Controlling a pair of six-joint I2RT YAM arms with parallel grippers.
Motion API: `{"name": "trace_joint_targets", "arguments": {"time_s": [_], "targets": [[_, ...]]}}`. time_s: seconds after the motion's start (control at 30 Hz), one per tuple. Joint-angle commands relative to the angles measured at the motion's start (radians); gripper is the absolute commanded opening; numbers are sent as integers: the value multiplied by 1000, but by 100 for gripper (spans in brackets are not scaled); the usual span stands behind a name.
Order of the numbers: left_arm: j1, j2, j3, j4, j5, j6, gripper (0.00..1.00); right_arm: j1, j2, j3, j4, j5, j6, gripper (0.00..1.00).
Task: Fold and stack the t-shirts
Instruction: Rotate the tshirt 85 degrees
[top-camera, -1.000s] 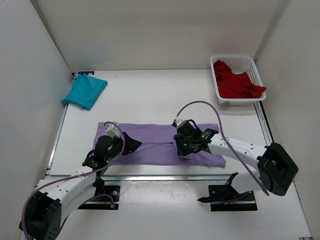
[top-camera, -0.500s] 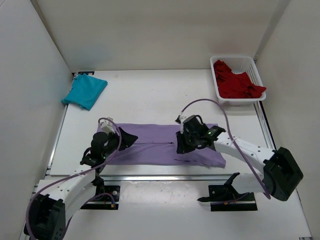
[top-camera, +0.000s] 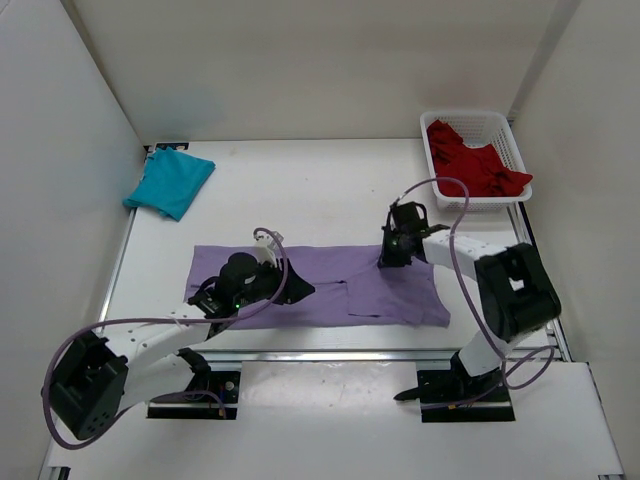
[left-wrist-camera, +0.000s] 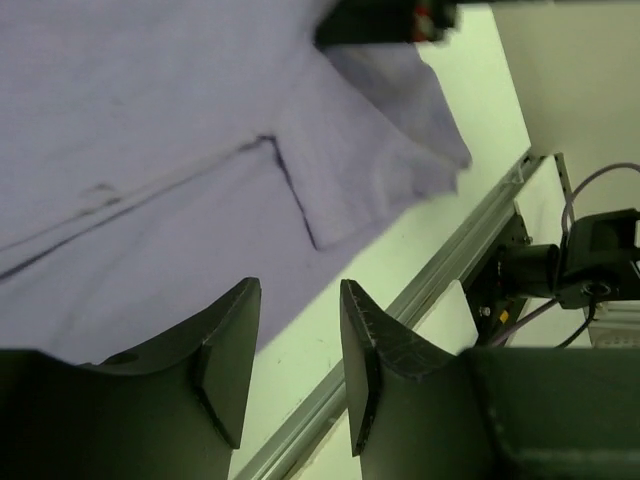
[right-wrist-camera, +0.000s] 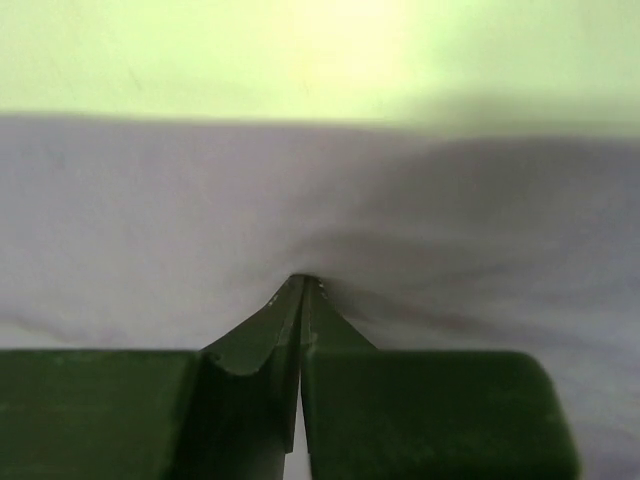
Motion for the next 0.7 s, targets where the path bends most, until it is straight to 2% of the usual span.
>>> {"name": "trace_joint_targets", "arguments": {"time_s": [0.0, 0.07, 0.13, 0.17, 0.2, 0.23, 0.27, 0.3, 0.33, 0.37, 0.4, 0.47, 0.5, 0.53, 0.6, 0.67], "targets": [[9, -25, -34, 61, 46, 8, 47, -2, 184, 162, 73, 13, 0, 0], [49, -71, -60, 56, 62, 8, 47, -7, 309, 290, 93, -54, -18, 0], [64, -104, -59, 23, 60, 34, 48, -5, 525, 482, 70, -87, -33, 0], [67, -120, -50, -9, 57, 47, 48, -12, 592, 702, -44, -105, -61, 0], [79, -128, -37, -48, 51, 61, 49, -13, 750, 1004, -198, -131, -78, 0], [79, -134, -16, -82, 45, 69, 49, -9, 928, 1390, -286, -159, -113, 0], [95, -143, -10, -93, 46, 72, 50, 1, 1032, 1622, -450, -168, -121, 0], [113, -143, -2, -116, 45, 84, 50, -5, 1194, 1951, -505, -165, -116, 0], [118, -148, 3, -124, 49, 77, 50, -5, 1021, 1649, -312, -276, -63, 0], [135, -151, 7, -139, 48, 77, 49, -10, 866, 1518, -99, -295, -28, 3], [144, -148, 3, -147, 54, 78, 49, -9, 818, 1391, -12, -290, -15, 4], [142, -149, -4, -144, 54, 75, 48, 11, 729, 1423, -67, -277, -78, 21], [151, -145, -16, -139, 48, 60, 47, 30, 712, 1522, -161, -253, -116, 29], [145, -140, -31, -110, 51, 46, 46, 50, 692, 1622, -263, -227, -156, 34], [149, -141, -53, -80, 53, 20, 46, 74, 672, 1723, -421, -182, -213, 37], [155, -149, -73, -60, 56, 8, 46, 114, 654, 1738, -549, -156, -230, 37]]}}
